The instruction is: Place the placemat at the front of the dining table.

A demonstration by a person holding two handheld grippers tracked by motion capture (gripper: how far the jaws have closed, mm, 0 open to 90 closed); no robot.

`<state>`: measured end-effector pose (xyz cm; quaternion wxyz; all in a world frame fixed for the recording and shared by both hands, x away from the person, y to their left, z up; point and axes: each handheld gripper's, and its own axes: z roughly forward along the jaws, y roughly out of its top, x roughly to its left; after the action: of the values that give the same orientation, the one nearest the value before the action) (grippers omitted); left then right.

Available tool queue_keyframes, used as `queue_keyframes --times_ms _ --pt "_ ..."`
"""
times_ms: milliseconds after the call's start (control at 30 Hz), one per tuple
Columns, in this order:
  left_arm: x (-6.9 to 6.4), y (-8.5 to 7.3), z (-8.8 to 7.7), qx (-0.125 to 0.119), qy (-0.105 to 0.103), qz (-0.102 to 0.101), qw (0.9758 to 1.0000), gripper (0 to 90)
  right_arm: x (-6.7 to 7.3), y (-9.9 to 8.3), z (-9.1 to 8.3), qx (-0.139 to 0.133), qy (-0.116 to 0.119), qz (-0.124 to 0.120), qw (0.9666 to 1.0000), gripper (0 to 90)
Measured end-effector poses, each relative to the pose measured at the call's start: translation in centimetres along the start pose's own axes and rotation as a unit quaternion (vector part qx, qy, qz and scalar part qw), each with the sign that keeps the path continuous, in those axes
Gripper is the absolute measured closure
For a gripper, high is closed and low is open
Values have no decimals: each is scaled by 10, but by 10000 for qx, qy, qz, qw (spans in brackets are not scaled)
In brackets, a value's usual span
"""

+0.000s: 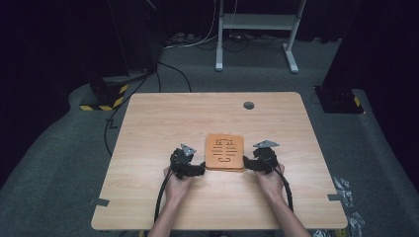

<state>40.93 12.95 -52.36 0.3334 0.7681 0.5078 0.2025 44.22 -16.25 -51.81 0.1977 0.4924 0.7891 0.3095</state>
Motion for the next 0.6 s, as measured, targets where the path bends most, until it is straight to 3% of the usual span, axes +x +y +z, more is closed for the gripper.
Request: queue_keyframes --times_ms 133,267,467,600 --pt "0 -3 -4 -73 -65 -10 10000 155 -4 1 -1 35 -26 41 10000 272" --pt "5 -5 -7 -38 96 17 9999 155 -7 6 -4 -32 -13 118 9999 273" --pt "20 -10 -11 -10 259 -189 9995 158 -9 10 -2 -33 41 222 9997 277" --pt "24 -14 -12 -16 355 -194 9992 161 -10 11 -1 -124 38 296 9995 287"
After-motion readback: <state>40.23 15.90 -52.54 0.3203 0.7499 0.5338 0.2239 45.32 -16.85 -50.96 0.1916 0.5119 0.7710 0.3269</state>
